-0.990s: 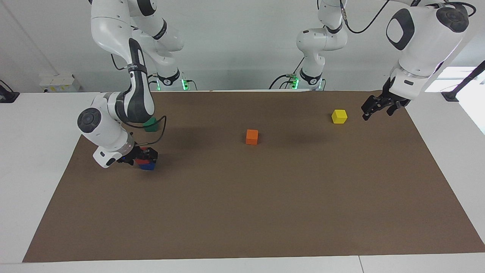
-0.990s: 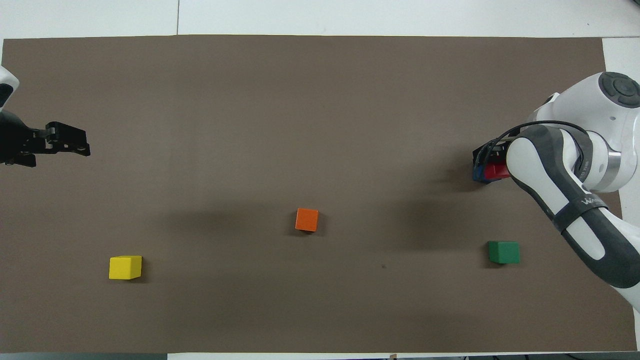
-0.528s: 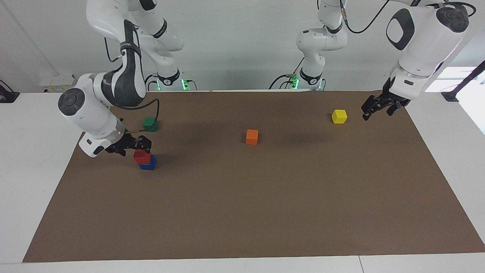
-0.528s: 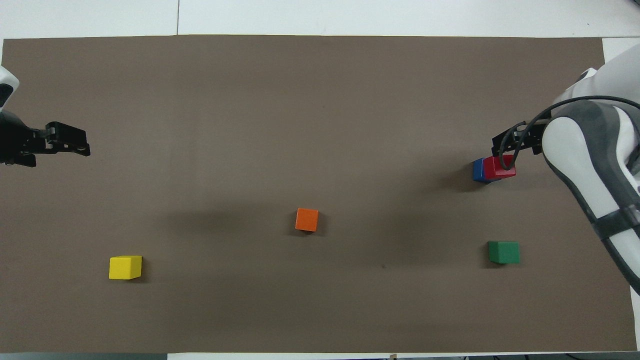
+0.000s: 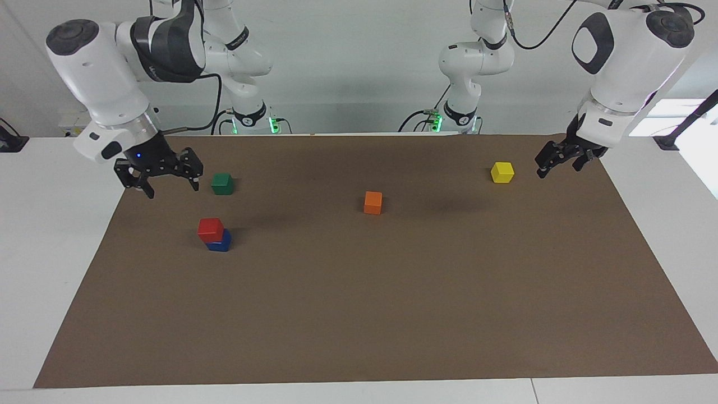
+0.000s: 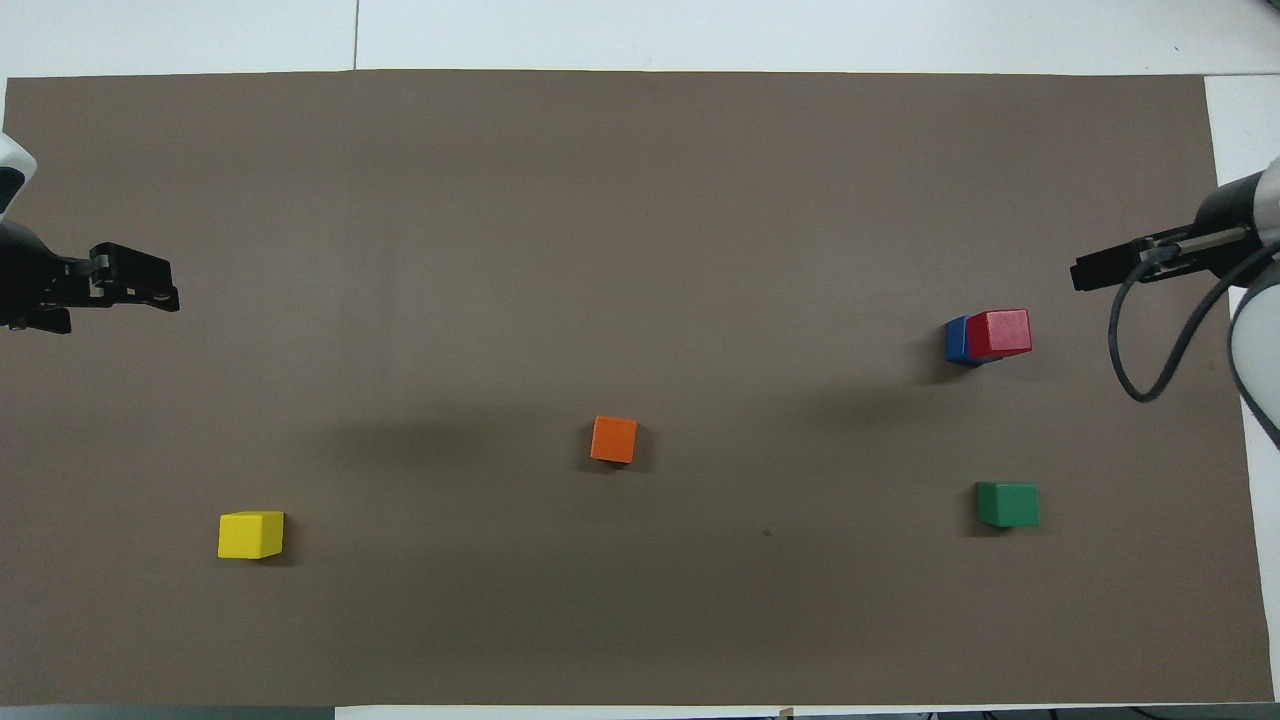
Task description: Transfer red block to right arm and stack on blue block
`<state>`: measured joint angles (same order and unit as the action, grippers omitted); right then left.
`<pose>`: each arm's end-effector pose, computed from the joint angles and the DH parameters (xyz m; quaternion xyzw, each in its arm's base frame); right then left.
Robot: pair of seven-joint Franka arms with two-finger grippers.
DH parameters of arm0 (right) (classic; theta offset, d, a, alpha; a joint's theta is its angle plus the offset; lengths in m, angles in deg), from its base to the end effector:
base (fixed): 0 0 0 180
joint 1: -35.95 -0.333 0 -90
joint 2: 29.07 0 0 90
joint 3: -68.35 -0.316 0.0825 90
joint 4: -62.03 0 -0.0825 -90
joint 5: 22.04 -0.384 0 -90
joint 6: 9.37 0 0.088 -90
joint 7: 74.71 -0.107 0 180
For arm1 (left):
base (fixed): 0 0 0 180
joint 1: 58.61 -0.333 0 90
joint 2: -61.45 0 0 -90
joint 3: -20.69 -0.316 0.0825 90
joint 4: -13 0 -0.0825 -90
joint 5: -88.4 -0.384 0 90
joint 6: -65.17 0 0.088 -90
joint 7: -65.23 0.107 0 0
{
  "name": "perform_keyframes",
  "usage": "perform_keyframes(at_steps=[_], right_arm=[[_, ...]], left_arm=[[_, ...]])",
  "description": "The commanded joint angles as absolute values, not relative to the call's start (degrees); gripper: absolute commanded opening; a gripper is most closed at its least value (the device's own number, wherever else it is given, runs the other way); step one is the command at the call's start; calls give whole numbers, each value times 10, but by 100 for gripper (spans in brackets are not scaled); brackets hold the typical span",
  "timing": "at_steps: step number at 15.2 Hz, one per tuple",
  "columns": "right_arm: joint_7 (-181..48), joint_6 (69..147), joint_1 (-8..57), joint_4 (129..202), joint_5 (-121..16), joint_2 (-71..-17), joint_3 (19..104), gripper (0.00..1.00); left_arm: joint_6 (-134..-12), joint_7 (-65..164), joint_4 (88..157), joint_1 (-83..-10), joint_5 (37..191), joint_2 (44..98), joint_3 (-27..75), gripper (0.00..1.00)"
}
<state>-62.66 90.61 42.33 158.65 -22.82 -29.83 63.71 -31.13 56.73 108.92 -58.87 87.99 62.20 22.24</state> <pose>0.5706 -0.0164 0.5775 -0.9958 -0.0888 -0.0234 0.0045 0.5648 -0.0119 0.5777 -0.9980 -0.0625 0.0029 0.0036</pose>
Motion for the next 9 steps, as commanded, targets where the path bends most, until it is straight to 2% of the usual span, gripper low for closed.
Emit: perform_keyframes(at_steps=[1,4,7,9], right_arm=[[-615,839,432,1561,-222,-288,635,100],[-620,781,425,1551,-225,-275,651,100],[-647,758,340,1541,-227,-270,733,100],[-652,754,335,1530,-230,-274,740,100]], left_arm=[[-308,577,1085,-581,891,617,212,100],[-305,576,1085,-581,893,617,213,100],[-306,576,1085,-581,893,616,218,100],[-307,574,1086,-581,893,616,219,100]])
